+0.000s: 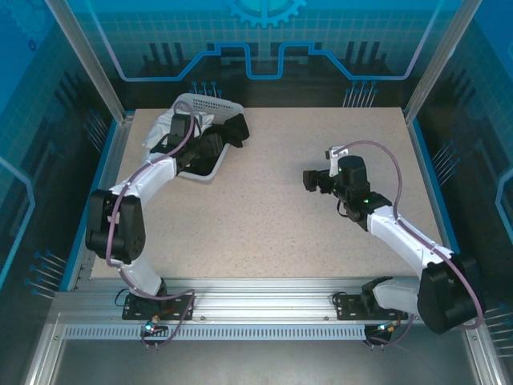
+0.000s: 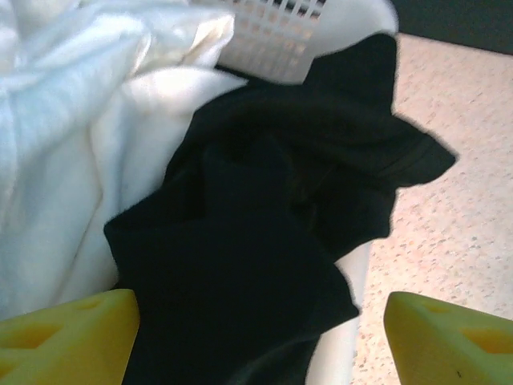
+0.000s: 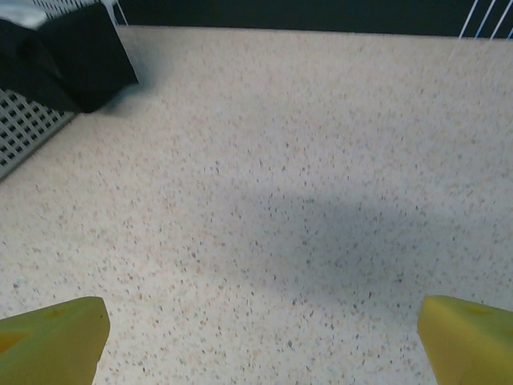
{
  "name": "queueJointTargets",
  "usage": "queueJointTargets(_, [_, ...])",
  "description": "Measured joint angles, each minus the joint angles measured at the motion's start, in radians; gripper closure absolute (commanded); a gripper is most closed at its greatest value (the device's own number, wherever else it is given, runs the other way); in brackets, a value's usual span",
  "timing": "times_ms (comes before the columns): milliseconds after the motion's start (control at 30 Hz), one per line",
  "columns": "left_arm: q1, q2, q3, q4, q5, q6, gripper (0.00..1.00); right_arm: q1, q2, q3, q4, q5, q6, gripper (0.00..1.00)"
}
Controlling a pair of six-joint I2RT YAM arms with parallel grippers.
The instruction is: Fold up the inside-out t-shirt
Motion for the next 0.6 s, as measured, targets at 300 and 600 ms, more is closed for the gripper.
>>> queueJointTargets(300, [0.001,0.153,0.146,-0.098,0.038,0.01,0.65,0.0,0.066,0.031,-0.02,0.002,0.004,0.0])
queueJointTargets(600, [0.001,0.086,0.347,-0.166,0.089,0.005,1.0,0.0,0.089,0.045,-0.056,0.002,0.008,0.0])
